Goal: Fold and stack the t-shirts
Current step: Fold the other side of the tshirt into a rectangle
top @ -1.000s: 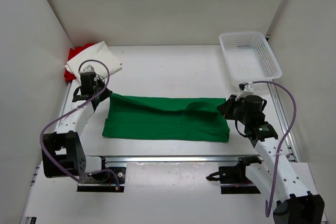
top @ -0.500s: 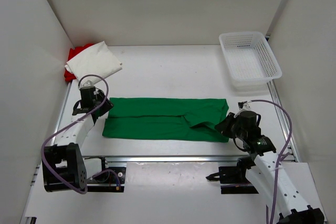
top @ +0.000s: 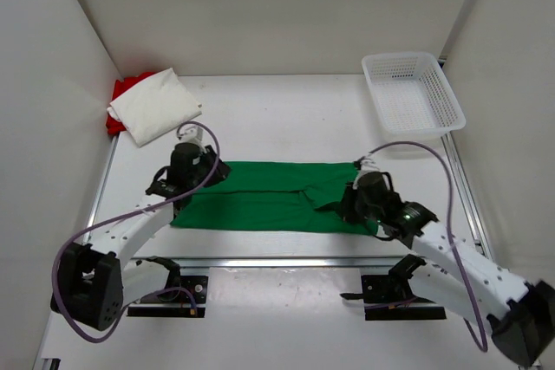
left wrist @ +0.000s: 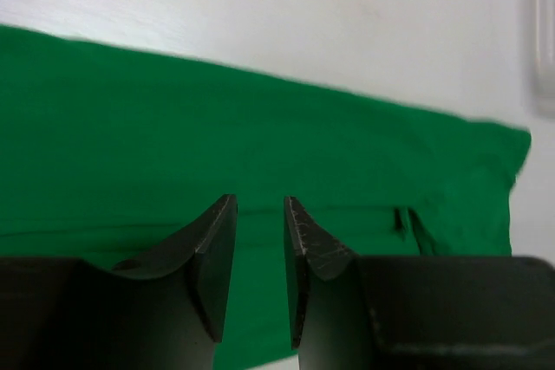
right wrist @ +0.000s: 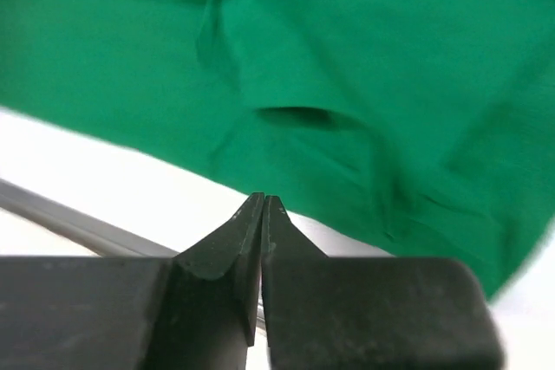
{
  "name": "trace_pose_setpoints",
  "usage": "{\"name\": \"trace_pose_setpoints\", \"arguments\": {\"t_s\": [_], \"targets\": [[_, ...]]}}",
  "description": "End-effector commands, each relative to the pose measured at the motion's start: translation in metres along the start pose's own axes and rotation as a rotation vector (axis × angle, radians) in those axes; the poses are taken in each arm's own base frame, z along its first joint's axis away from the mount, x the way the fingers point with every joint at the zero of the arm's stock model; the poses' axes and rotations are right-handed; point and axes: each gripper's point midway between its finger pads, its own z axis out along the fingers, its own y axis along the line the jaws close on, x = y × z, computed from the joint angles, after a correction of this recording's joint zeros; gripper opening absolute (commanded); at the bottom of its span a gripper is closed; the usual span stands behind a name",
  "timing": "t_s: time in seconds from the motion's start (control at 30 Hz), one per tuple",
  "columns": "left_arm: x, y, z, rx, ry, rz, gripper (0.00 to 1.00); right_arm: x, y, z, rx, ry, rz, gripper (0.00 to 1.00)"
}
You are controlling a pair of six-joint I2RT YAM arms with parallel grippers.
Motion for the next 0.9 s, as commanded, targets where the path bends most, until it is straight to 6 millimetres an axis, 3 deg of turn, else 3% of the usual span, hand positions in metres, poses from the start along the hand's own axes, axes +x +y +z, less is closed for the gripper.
{"name": "trace_pose_setpoints", "arguments": {"t_s": [0.0, 0.1, 0.23, 0.3, 0.53, 0.87], "targets": [[0.038, -0.028, 0.002, 0.096, 0.074, 0.024, 0.39, -0.016, 0.035, 0.021, -0.058, -0.027, -0.183, 0.02], [0.067, -0.035, -0.001, 0.139, 0.134, 0.048, 0.37, -0.012, 0.059, 0.036, -0.147, 0.038, -0.255, 0.09], [0.076, -0.037, -0.002, 0.178, 0.147, 0.030, 0.37, -0.021, 0.076, 0.051, -0.132, 0.031, -0.380, 0.23], [0.079, -0.032, -0.004, 0.179, 0.152, 0.023, 0.37, -0.016, 0.079, 0.062, -0.144, 0.069, -0.409, 0.24], [0.075, -0.034, -0.004, 0.203, 0.143, 0.020, 0.37, -0.004, 0.050, 0.092, -0.059, 0.144, -0.405, 0.25], [0.084, -0.032, -0.002, 0.204, 0.168, 0.004, 0.36, 0.006, 0.030, 0.105, -0.007, 0.150, -0.355, 0.27]]}}
